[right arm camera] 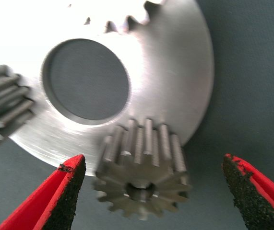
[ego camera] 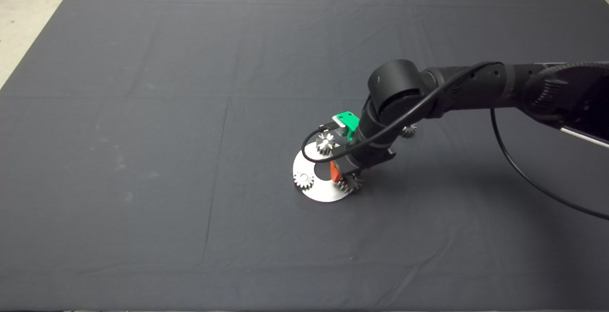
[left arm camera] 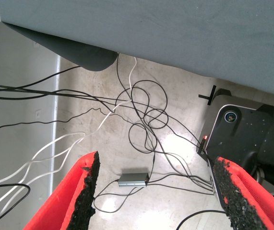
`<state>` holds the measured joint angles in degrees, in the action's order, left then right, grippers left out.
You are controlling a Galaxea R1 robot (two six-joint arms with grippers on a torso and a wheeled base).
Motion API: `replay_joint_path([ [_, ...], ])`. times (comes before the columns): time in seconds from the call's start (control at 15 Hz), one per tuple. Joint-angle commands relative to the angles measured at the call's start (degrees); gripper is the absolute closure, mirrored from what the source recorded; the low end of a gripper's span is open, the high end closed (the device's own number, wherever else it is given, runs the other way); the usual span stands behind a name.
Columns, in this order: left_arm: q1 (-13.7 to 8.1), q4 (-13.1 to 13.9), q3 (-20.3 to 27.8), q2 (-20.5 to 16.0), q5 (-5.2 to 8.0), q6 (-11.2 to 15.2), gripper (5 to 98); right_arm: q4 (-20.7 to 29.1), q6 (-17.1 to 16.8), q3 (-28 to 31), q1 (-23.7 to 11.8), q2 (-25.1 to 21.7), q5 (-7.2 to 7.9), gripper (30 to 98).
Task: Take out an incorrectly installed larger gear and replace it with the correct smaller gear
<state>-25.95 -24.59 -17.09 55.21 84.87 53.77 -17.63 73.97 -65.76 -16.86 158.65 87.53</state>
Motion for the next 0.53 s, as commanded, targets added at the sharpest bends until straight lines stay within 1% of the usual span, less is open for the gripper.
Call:
replay_joint_path([
  [0.0,0.2,0.6,0.8,-0.3,0.38,0.0,43.9,-0.7,0.2,-1.3,-1.1,2.1,5.55,56.0],
  [0.07,0.1,0.6,0.8,-0.4,0.38,0.0,43.9,-0.7,0.2,-1.7,-1.0,2.4,5.55,58.7],
  [0.4,0.1,0.6,0.8,-0.4,0.38,-0.1,43.9,-0.7,0.2,-1.7,-1.1,2.3,5.82,58.7],
  [0.47,0.1,0.6,0.8,-0.4,0.30,-0.1,43.9,-0.6,0.3,-1.4,-1.1,2.3,5.90,61.6],
])
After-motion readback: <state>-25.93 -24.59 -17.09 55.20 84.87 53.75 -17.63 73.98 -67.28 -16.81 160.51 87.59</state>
